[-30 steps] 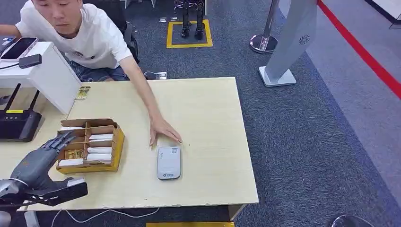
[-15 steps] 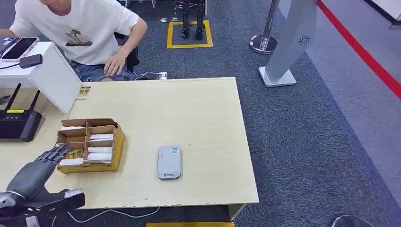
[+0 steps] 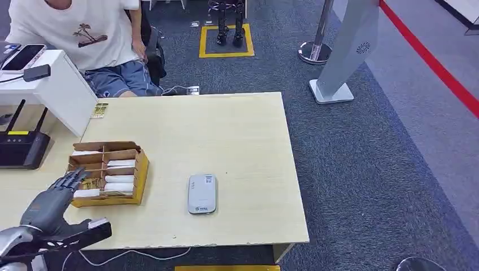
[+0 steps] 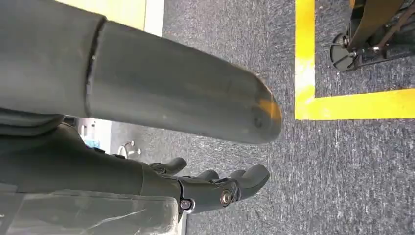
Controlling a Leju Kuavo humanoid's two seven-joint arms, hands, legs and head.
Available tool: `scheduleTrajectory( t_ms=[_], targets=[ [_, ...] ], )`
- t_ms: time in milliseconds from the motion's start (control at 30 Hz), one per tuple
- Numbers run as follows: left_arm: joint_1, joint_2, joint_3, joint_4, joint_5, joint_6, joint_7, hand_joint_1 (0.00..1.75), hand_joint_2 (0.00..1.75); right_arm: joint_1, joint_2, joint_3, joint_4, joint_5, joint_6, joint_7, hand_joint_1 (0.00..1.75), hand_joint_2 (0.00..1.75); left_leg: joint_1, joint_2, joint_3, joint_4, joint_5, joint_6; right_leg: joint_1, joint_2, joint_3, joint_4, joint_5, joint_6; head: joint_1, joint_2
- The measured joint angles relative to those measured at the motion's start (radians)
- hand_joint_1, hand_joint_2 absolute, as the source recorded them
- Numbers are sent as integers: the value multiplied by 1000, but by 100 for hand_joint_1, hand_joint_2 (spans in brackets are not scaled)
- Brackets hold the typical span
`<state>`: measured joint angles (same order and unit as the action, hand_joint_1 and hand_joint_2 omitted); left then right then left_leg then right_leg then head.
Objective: Pass the card to the sensor for recognition and then transmit it.
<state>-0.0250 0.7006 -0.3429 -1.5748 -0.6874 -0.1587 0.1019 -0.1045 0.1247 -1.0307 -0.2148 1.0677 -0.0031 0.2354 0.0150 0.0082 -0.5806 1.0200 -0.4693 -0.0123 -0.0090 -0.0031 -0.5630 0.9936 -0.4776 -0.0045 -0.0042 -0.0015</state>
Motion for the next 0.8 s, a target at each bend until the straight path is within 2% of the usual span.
scheduleTrajectory(
  t_ms=[467, 800],
  targets=[
    [-36, -71, -2, 60, -7, 0, -7, 0, 175, -1, 0, 0, 0, 1, 5, 1, 0, 0, 0, 0, 0, 0, 0, 0, 0, 0, 0, 0, 0, 0, 0, 0],
    [-51, -93, -10, 77, -9, 0, -8, 0, 175, -1, 0, 0, 0, 3, 6, 2, 0, 0, 0, 0, 0, 0, 0, 0, 0, 0, 0, 0, 0, 0, 0, 0]
  ],
)
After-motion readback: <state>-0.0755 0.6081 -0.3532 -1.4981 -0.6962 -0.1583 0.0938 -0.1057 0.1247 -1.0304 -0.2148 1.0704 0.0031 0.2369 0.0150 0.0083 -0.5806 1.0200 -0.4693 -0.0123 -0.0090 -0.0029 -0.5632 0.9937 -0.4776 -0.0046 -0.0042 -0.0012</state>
